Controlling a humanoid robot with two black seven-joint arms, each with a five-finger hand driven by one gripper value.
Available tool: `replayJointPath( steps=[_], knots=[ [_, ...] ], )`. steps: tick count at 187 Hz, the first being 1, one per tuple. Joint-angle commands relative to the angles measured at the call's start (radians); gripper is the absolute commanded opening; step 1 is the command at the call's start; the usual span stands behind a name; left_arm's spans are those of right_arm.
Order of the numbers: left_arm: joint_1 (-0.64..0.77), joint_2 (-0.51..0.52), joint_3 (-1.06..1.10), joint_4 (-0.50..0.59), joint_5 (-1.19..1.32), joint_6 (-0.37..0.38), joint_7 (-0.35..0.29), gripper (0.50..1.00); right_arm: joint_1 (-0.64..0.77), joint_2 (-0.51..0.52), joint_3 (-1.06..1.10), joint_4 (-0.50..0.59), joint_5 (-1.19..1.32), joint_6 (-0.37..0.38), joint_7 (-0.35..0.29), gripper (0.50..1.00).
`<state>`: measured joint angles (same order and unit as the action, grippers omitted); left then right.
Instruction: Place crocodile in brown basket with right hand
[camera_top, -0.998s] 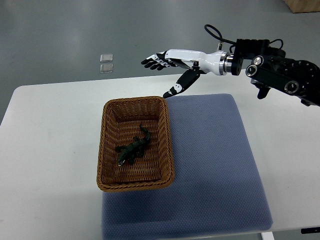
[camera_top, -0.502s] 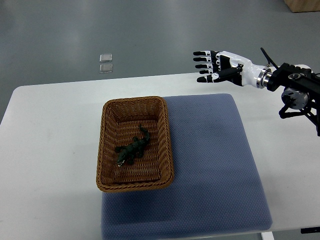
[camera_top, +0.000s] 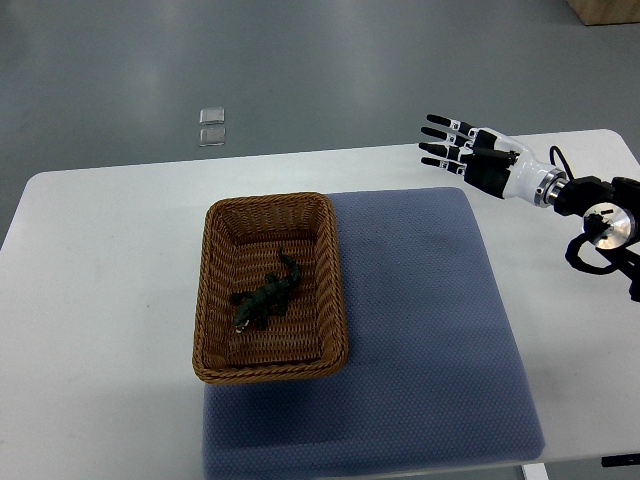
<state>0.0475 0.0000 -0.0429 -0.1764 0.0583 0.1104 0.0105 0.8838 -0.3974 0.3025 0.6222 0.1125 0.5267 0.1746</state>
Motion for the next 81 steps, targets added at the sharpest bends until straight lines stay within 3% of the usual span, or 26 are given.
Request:
replayJointPath(
  steps=[1,81],
  knots=[
    [0.0,0.0,0.0,0.0,0.0,0.0,0.0,1.0,-0.011,0.008,0.001,-0.001,0.007,-0.005,0.005,0.928],
    [0.0,0.0,-0.002,0.0,0.0,0.0,-0.001,1.0,-0.022,0.009,0.0,-0.018,0.007,-0.008,0.005,0.928]
  ],
)
